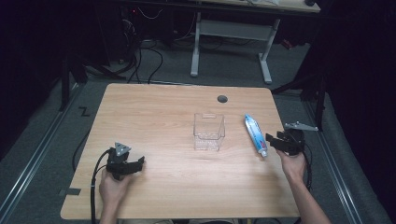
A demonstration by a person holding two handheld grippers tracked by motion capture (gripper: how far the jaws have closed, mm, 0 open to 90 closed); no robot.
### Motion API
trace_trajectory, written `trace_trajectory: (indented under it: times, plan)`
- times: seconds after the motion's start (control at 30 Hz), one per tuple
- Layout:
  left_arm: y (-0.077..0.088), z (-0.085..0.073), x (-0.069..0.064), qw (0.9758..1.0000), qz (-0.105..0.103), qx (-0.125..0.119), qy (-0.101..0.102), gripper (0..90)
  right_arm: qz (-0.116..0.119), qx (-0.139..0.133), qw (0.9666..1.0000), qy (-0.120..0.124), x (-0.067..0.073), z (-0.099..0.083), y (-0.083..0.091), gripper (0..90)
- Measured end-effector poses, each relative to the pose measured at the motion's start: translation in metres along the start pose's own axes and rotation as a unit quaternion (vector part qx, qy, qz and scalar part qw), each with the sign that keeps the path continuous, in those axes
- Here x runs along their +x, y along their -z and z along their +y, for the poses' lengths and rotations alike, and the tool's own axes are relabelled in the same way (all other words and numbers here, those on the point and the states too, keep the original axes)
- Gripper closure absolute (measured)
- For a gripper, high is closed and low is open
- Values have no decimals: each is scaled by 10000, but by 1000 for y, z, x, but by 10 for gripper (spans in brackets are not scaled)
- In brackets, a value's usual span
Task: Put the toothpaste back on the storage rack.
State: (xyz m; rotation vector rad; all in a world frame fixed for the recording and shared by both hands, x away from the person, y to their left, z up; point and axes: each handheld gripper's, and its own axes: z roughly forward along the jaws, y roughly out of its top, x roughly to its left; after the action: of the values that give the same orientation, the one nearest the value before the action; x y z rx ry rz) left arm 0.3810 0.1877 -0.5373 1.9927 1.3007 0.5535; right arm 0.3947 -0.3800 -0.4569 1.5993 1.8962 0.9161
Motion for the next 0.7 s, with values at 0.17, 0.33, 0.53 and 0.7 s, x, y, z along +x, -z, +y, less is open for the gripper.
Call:
trace_trajectory:
  times: [0.17, 0.33, 0.53, 0.7]
  plan:
    - [0, 0, 0, 10000, 9, 5, 9, 219, -14, 19, 10000, 0, -4, 8, -6, 441]
    - [0, 0, 0, 10000, 14, 3, 24, 219, -14, 104, 9999, 43, -7, 16, -13, 442]
    - [0, 0, 0, 10000, 14, 3, 21, 219, 49, 297, 9995, -34, -10, 24, -24, 443]
    - [0, 0, 0, 10000, 13, 4, 21, 219, 108, 490, 9987, 24, -6, 25, -37, 436]
